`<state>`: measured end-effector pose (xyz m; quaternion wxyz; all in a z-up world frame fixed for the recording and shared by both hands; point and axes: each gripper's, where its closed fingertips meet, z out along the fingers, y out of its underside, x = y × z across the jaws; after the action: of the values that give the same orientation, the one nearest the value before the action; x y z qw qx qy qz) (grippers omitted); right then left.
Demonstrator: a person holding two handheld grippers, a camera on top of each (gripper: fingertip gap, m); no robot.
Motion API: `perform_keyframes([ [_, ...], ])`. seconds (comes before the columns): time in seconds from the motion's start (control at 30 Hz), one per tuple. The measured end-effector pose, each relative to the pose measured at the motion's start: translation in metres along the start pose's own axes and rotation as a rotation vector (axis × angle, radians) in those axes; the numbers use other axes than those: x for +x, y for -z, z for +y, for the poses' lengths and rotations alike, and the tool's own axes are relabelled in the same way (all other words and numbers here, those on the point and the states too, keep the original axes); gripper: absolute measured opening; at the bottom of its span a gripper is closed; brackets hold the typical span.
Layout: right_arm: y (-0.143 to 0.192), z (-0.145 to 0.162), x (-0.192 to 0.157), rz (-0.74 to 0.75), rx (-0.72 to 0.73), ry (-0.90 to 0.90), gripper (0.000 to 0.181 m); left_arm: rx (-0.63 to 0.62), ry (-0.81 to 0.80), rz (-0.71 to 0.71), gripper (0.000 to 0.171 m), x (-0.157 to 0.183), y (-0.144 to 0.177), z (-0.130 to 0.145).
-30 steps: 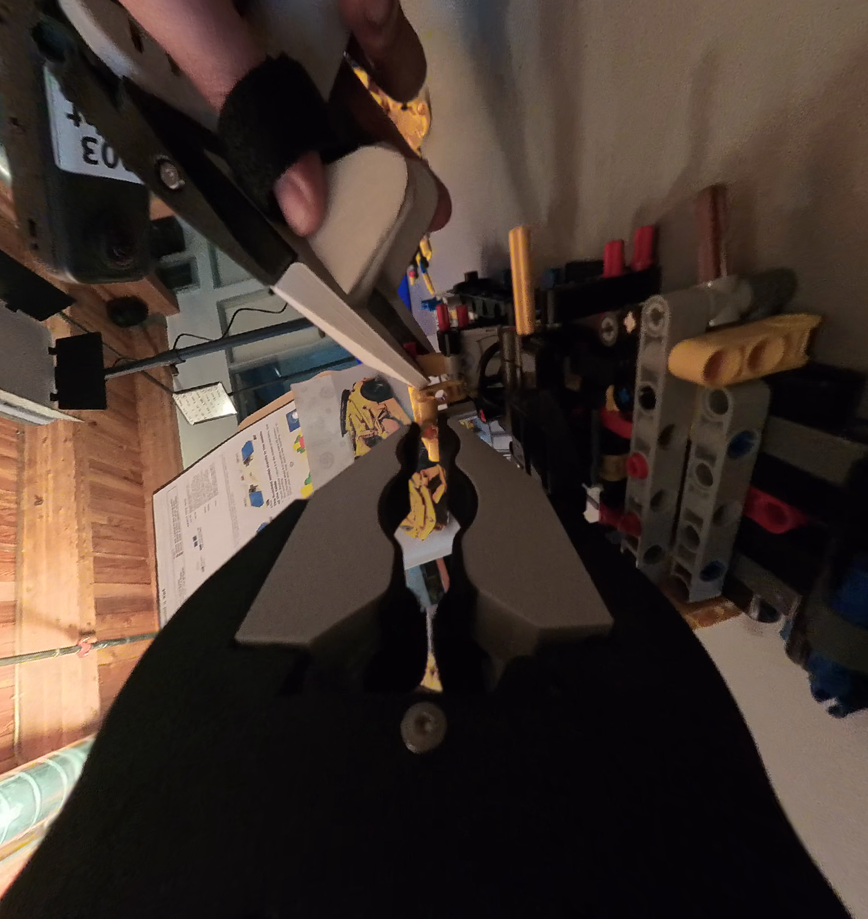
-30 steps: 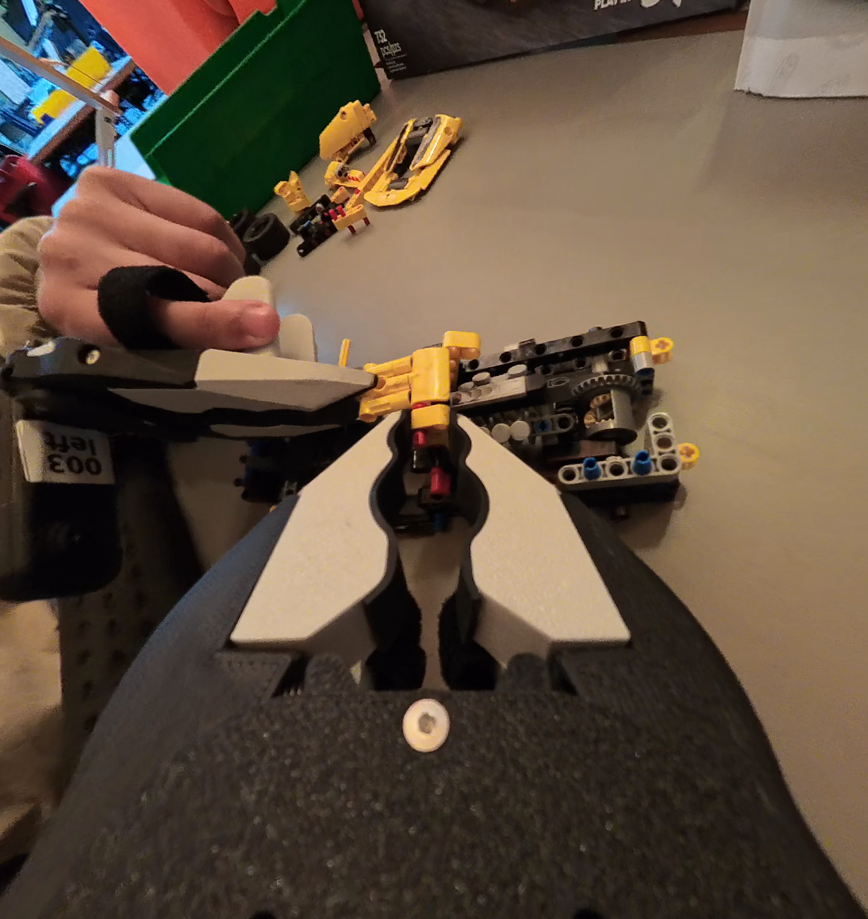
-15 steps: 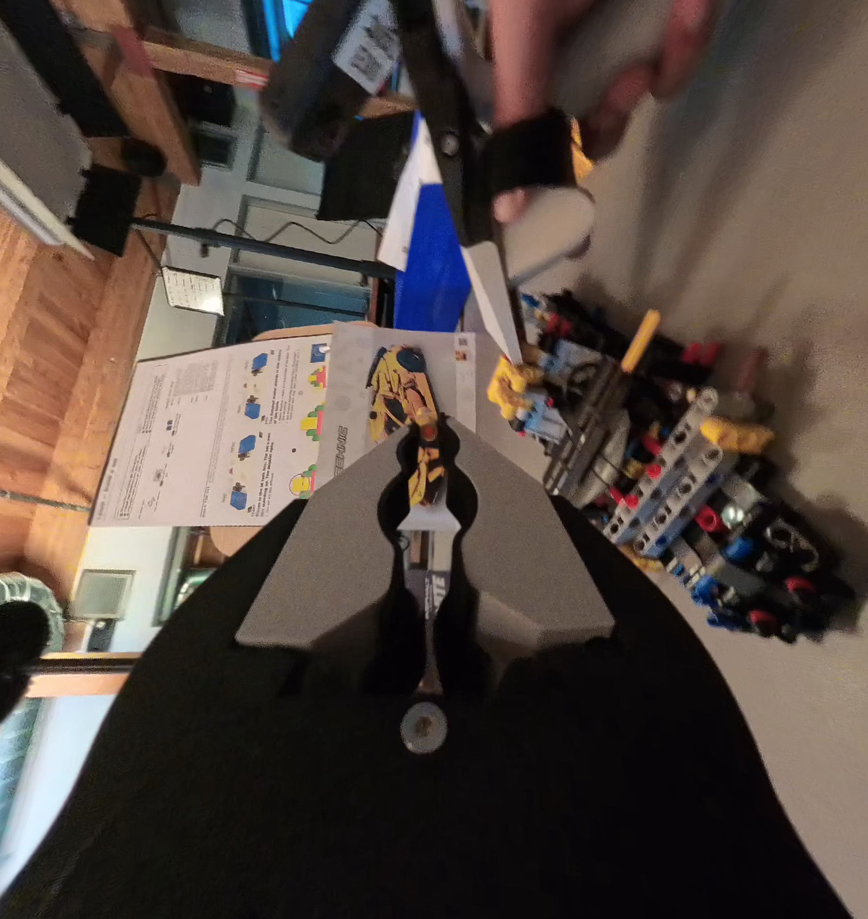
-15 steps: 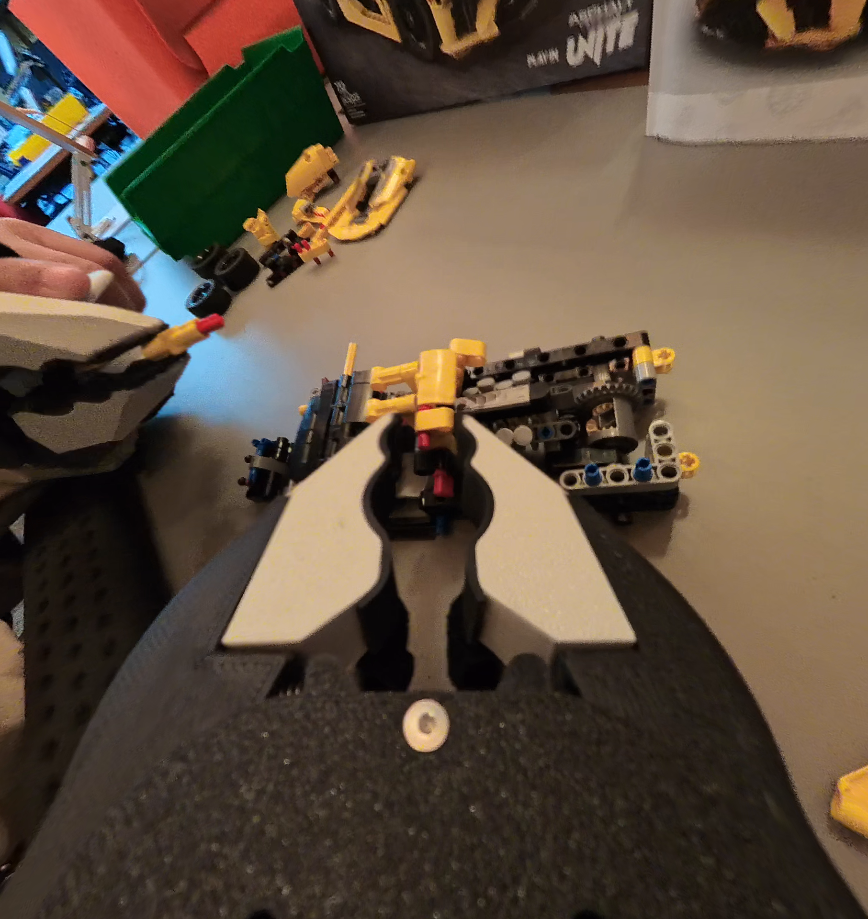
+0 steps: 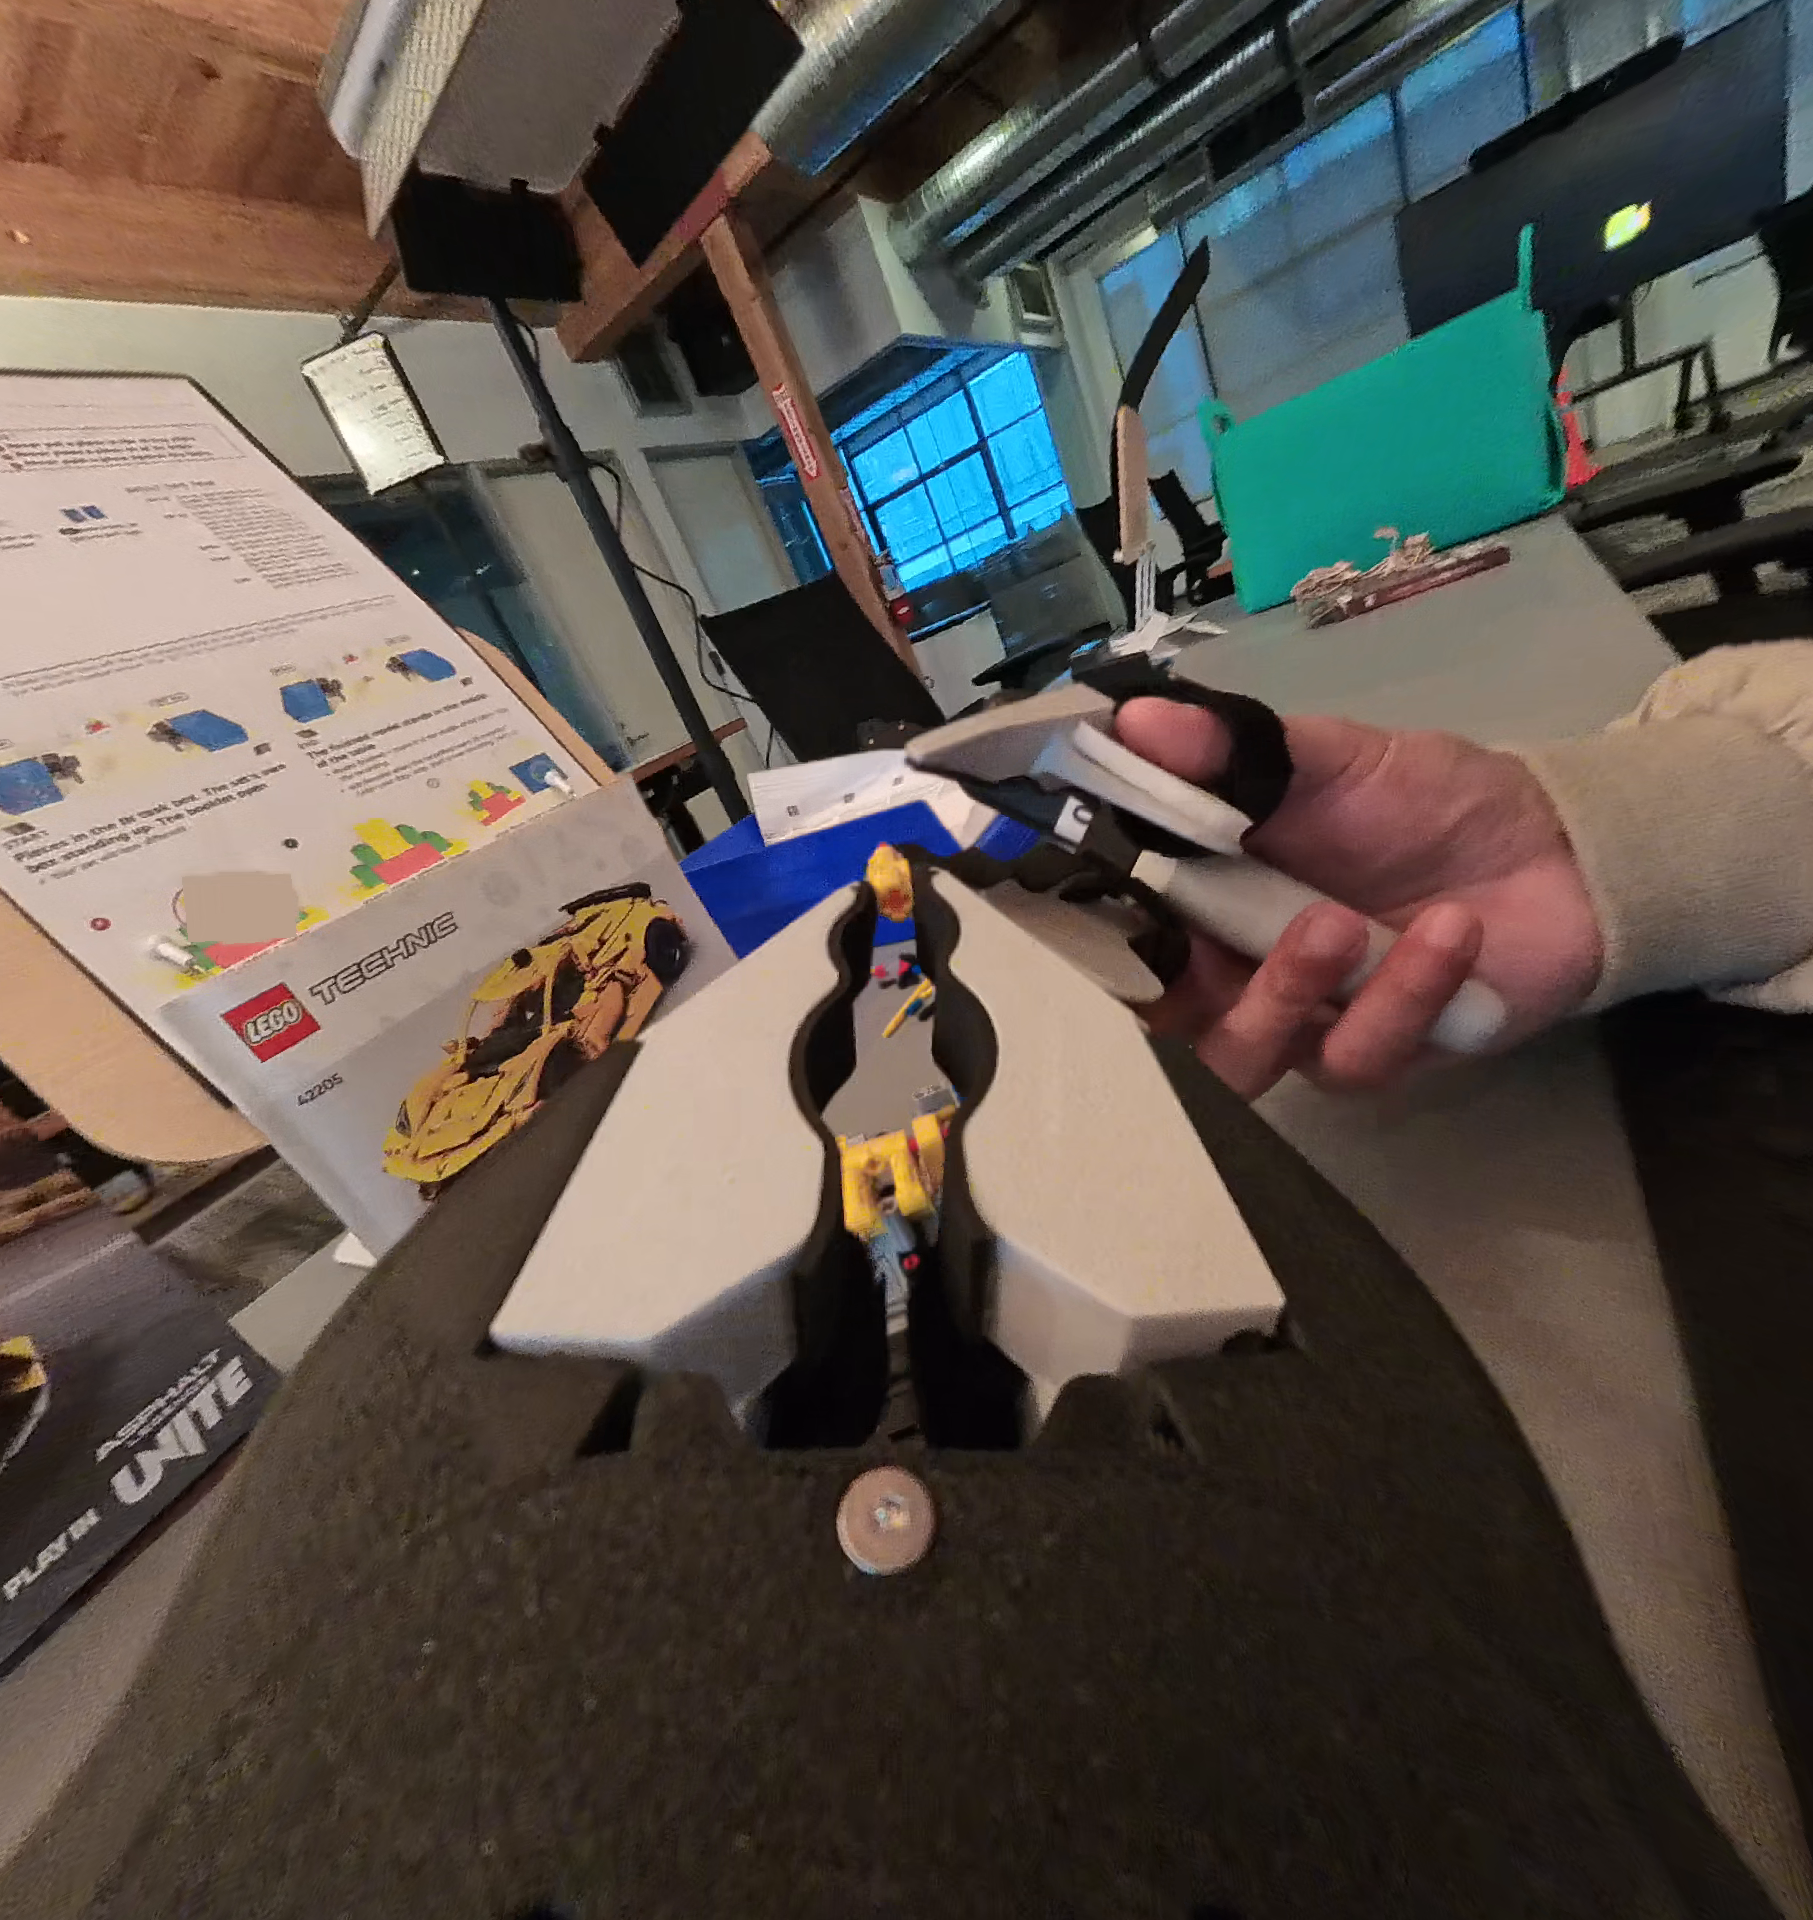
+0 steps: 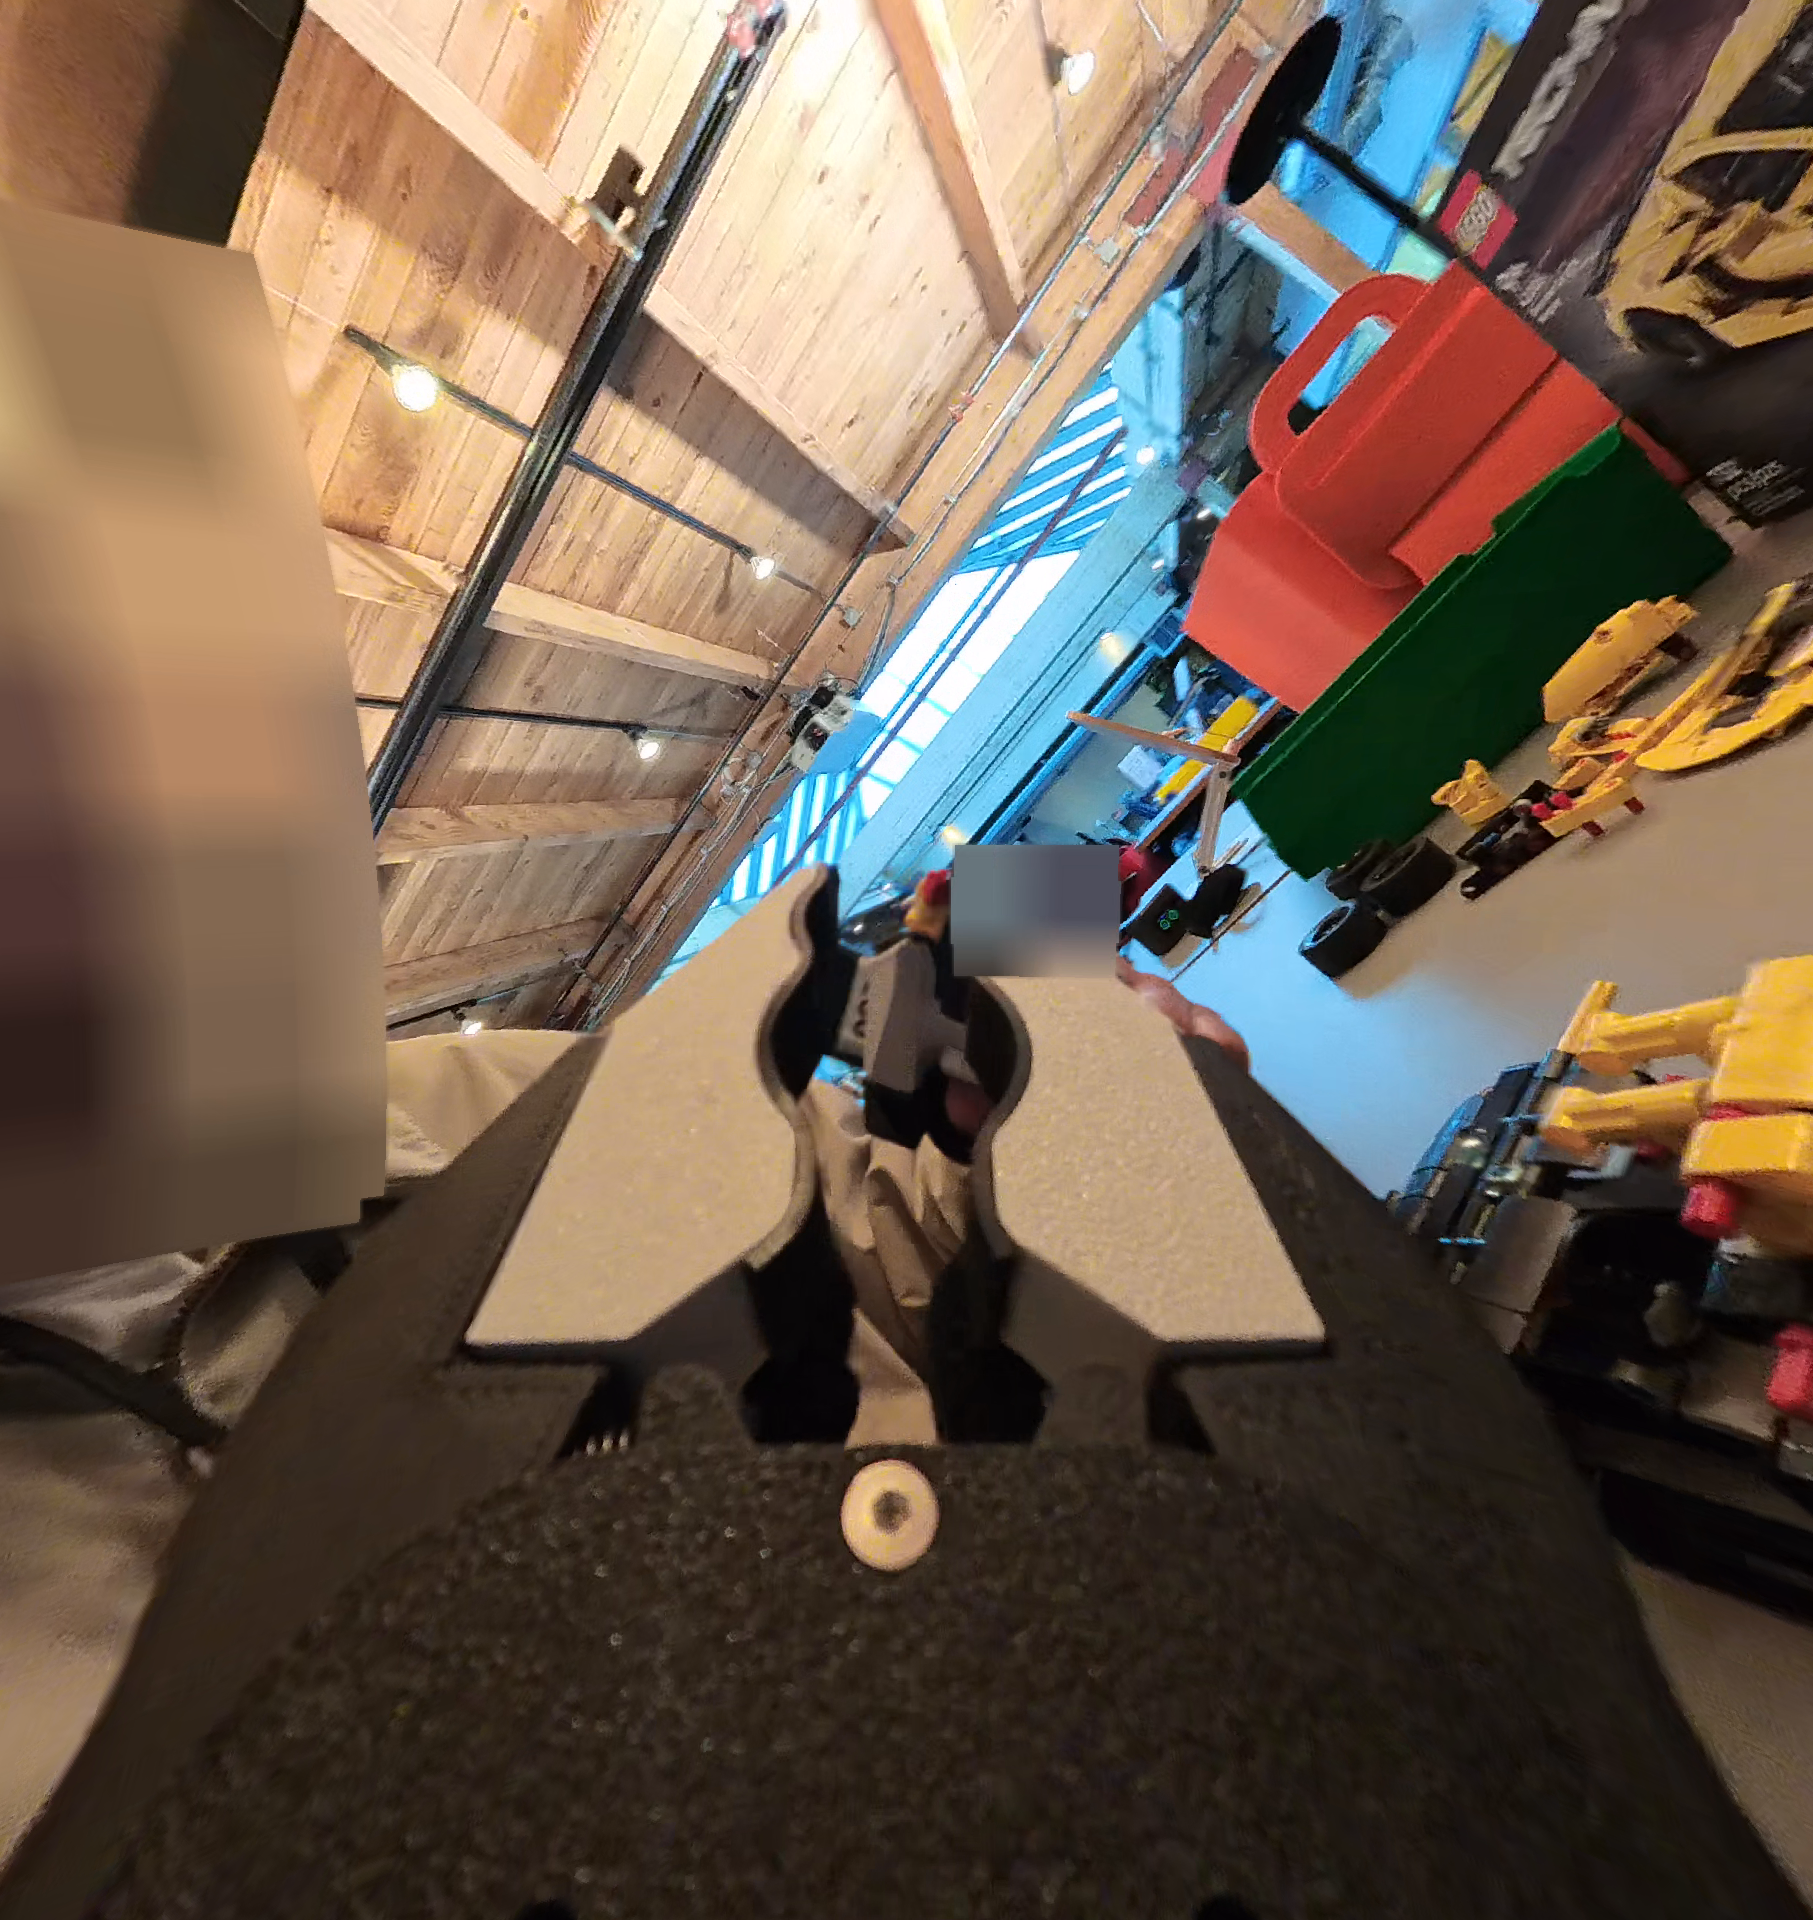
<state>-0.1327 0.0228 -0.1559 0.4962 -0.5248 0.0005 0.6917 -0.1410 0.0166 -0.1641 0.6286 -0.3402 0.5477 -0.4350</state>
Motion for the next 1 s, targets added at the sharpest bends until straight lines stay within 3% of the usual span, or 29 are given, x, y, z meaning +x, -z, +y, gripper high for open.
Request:
perform_keyframes([
  [0.17,0.003,-0.001,0.006,0.039,0.01,0.01,0.002,-0.028,-0.064,0.017,0.007,0.006,-0.005,0.003],
  [0.67,0.003,0.0,0.011,0.059,0.015,-0.004,0.003,-0.081,-0.148,-0.043,0.007,0.002,-0.005,0.006],
  [0.83,0.005,0.0,0.013,0.138,-0.031,0.123,0.001,-0.124,-0.144,-0.039,0.006,0.002,-0.005,0.008],
  [1.0,0.011,-0.008,0.018,0.161,0.007,0.086,0.002,-0.121,-0.15,-0.062,0.006,-0.002,-0.005,0.007],
])
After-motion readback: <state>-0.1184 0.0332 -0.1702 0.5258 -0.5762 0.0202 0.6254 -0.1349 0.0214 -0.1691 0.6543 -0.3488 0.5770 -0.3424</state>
